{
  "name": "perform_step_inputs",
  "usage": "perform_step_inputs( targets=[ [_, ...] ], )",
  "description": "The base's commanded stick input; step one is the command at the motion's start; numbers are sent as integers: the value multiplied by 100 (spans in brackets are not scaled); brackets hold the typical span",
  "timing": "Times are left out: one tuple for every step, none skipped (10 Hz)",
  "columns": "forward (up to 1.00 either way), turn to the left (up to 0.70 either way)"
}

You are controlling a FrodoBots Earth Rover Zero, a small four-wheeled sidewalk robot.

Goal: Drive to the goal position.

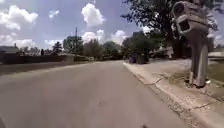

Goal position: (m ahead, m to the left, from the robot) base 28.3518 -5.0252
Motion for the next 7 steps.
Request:
perform_step_inputs(
  targets=[
    [85, 0],
    [85, 0],
    [85, 0],
    [85, 0],
    [85, 0],
    [85, 0],
    [85, 0]
  ],
)
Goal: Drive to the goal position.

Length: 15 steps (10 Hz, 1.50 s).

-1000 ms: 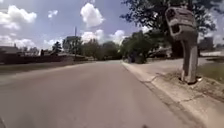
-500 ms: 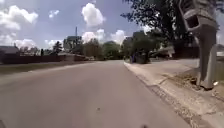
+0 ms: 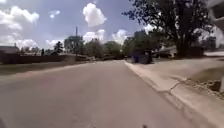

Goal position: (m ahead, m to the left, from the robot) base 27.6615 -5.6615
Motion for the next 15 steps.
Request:
perform_step_inputs(
  targets=[
    [85, 0],
    [85, 0],
    [85, 0],
    [85, 0],
    [85, 0],
    [85, 0],
    [85, 0],
    [85, 0],
    [85, 0],
    [85, 0],
    [85, 0],
    [85, 0],
    [85, 0],
    [85, 0],
    [85, 0]
  ],
)
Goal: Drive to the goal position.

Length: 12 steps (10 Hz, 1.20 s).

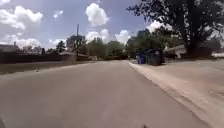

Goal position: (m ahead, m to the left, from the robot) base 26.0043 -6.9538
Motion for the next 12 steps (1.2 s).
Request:
perform_step_inputs(
  targets=[
    [85, 0],
    [85, 0],
    [85, 0],
    [85, 0],
    [85, 0],
    [85, 0],
    [85, 0],
    [85, 0],
    [85, 0],
    [85, 0],
    [85, 0],
    [85, 0]
  ],
)
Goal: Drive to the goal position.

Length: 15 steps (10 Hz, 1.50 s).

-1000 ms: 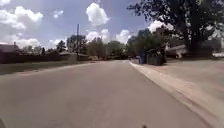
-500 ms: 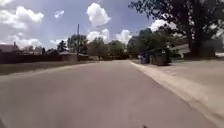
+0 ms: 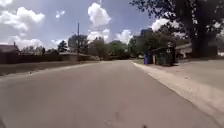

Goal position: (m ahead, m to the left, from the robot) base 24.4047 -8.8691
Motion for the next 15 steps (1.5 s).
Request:
perform_step_inputs(
  targets=[
    [85, 0],
    [85, 0],
    [85, 0],
    [85, 0],
    [85, -8],
    [85, -34],
    [85, -34],
    [85, -34],
    [85, 0],
    [85, 0],
    [85, 0],
    [85, 0],
    [85, 0],
    [85, 0],
    [85, 0]
  ],
)
